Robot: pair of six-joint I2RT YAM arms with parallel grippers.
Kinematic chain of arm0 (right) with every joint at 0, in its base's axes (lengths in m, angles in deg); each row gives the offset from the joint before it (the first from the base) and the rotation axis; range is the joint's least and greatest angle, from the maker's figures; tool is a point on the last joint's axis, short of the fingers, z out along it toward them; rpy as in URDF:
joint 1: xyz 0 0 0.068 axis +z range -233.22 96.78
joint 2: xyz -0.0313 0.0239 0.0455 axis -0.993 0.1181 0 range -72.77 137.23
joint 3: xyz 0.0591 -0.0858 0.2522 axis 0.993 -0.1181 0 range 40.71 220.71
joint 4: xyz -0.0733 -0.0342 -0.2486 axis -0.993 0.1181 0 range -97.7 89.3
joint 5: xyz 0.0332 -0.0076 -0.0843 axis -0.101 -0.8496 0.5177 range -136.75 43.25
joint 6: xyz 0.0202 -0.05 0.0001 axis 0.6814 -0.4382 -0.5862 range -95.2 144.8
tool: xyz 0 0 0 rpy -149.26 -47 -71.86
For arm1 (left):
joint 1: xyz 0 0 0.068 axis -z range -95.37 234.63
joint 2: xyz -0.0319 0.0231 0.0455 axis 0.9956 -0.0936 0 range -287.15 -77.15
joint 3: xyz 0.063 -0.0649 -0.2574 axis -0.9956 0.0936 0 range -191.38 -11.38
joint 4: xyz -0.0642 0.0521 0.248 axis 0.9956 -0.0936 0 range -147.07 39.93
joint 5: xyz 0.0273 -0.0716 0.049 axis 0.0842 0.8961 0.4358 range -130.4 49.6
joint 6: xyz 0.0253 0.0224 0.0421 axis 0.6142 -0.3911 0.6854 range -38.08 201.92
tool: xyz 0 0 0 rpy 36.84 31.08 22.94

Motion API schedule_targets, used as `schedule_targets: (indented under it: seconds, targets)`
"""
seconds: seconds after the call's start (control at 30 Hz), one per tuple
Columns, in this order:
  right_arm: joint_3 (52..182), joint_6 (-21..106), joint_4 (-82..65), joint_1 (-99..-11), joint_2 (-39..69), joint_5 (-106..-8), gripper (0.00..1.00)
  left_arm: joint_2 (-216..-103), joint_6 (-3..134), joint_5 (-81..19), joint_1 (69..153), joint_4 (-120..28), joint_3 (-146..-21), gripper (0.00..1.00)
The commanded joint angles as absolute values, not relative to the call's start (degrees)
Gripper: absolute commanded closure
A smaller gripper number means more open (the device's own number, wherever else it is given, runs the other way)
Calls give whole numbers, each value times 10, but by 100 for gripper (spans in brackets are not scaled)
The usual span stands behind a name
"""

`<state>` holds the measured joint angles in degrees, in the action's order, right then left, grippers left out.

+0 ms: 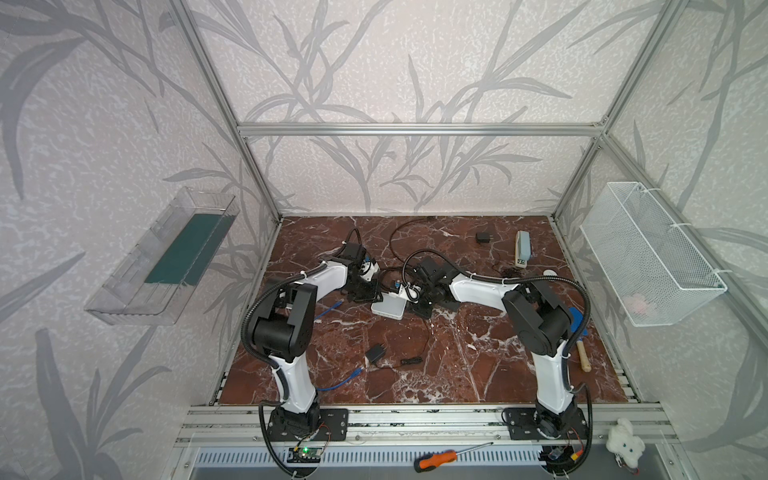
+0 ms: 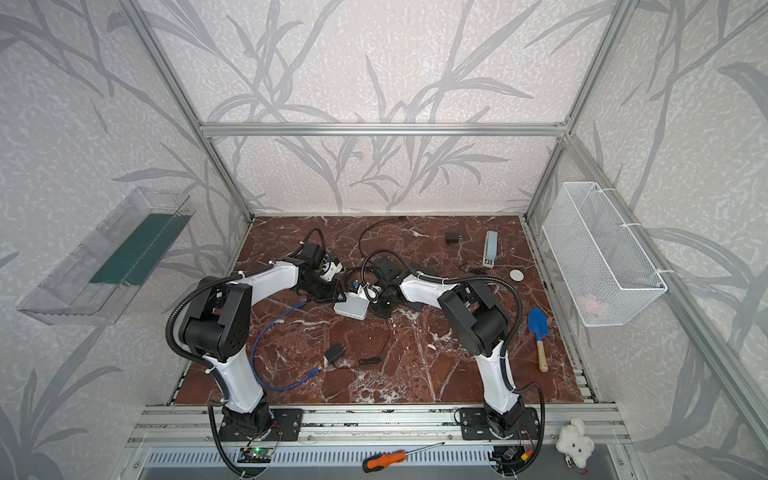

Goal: Insert the plug into the switch port

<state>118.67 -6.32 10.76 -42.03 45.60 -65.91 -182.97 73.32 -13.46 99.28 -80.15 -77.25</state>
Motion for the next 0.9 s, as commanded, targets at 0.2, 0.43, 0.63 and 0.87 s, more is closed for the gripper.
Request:
schedule_targets:
  seconds: [0.2, 0.43, 0.63, 0.87]
  targets:
    - [1282, -24, 39, -395, 496, -713, 93, -1832, 727, -72, 1030, -827, -744, 67]
    - [1278, -3, 23, -395, 494, -717, 87, -1827, 716, -92, 1038, -823, -740, 67]
    - [1202, -5, 27, -405, 446, -692, 74, -1807, 722, -175, 1016, -854, -758, 58]
    - [1118, 16, 38, -418, 366, -674, 59, -1731, 735, -243, 1007, -898, -800, 50]
